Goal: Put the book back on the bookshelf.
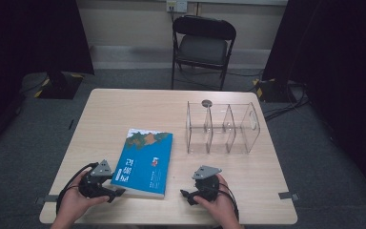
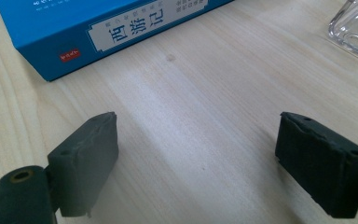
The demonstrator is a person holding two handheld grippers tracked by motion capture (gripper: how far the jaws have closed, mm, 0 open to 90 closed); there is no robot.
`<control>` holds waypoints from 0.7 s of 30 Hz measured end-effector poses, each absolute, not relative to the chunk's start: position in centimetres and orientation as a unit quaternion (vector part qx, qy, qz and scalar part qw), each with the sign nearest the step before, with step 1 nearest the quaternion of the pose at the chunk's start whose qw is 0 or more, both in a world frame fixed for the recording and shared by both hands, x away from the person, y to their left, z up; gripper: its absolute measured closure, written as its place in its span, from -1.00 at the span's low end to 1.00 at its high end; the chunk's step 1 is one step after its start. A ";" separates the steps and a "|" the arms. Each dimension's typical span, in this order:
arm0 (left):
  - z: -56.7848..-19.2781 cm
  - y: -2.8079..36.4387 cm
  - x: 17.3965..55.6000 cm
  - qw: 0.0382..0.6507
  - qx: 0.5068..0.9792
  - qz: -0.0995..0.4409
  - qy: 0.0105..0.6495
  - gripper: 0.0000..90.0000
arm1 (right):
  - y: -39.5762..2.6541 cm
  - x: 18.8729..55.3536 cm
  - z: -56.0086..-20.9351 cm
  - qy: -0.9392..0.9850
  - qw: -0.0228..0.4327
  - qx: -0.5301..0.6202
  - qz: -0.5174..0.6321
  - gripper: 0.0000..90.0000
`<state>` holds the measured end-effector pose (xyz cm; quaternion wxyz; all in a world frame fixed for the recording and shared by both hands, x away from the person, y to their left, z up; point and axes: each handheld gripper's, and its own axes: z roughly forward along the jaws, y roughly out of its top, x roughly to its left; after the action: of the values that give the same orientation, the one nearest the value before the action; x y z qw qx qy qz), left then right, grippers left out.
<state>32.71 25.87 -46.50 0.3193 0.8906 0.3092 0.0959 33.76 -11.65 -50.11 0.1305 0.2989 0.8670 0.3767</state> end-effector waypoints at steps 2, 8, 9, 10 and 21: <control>-46.4 25.9 32.8 0.317 0.892 0.098 0.306 -0.39 | -11.6 33.8 -50.1 0.867 0.131 0.299 0.377 -0.72; -46.2 25.6 32.7 0.314 0.895 0.114 0.294 -0.42 | -11.6 33.7 -50.1 0.867 0.131 0.299 0.376 -0.72; -46.1 25.6 32.6 0.313 0.896 0.115 0.293 -0.42 | -11.6 33.7 -50.1 0.867 0.131 0.299 0.376 -0.72; -46.1 25.6 32.6 0.313 0.896 0.115 0.293 -0.42 | -11.6 33.7 -50.1 0.867 0.131 0.299 0.376 -0.72; -45.7 25.7 32.8 0.326 0.894 0.129 0.280 -0.47 | -11.6 33.7 -50.1 0.867 0.131 0.299 0.377 -0.72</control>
<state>32.84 25.71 -45.74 0.3265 0.8936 0.2799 0.1286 33.75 -11.64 -50.12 0.1308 0.2993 0.8669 0.3766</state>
